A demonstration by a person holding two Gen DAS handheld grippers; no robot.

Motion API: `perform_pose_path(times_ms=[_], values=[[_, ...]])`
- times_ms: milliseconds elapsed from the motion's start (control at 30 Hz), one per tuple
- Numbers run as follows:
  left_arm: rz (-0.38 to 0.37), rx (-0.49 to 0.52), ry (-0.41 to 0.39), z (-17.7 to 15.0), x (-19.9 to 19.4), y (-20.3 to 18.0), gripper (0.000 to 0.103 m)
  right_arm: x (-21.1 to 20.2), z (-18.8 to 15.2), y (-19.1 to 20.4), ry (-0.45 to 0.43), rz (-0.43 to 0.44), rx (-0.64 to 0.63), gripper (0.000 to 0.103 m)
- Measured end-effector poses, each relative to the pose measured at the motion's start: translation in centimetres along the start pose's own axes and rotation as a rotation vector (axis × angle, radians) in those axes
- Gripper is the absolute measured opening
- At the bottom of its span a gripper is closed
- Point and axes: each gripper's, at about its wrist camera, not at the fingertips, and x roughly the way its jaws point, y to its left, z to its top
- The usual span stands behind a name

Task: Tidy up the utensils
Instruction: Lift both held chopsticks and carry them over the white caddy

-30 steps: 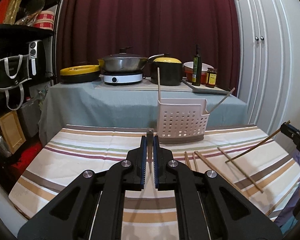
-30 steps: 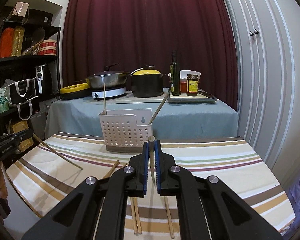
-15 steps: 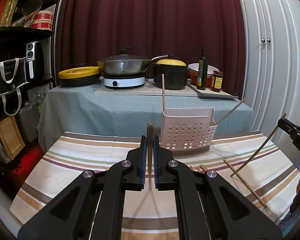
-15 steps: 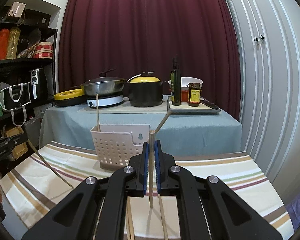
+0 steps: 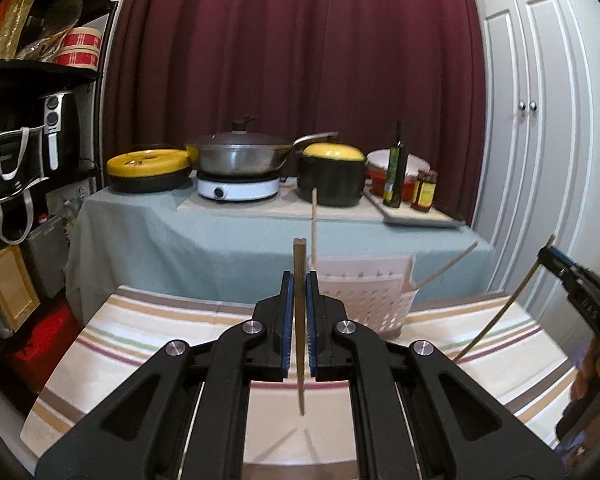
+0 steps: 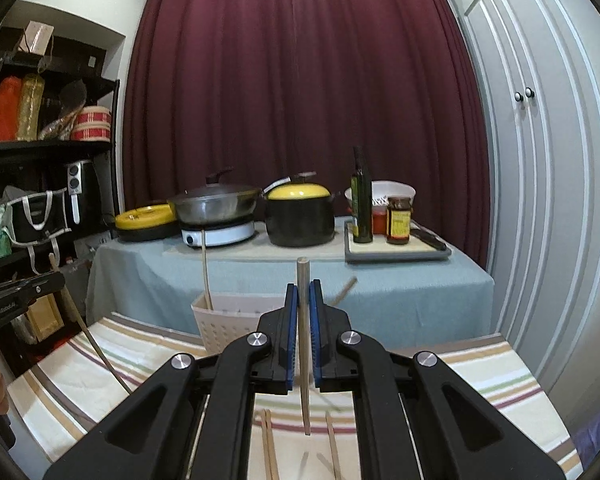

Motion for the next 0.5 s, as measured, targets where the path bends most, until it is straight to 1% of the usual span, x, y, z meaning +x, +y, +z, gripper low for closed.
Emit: perform_pose_path(times_ms=[200, 333, 500], values=[[-0.047, 0.003, -0.068, 3.9, 0.1, -0.9, 0.007, 0.9, 3.0, -0.1, -0.042, 0.032, 0.005, 0.007], [-0.056, 0.029, -0.120, 6.3, 0.6, -1.7, 0.007, 1.5, 5.2, 0.1, -0.079, 0.036, -0.014, 0.007], [-0.074, 0.048, -0.157, 8.9, 2.1, -2.8, 0.007, 2.7, 7.3, 0.3, -0.111, 0.054, -0.018, 0.007]])
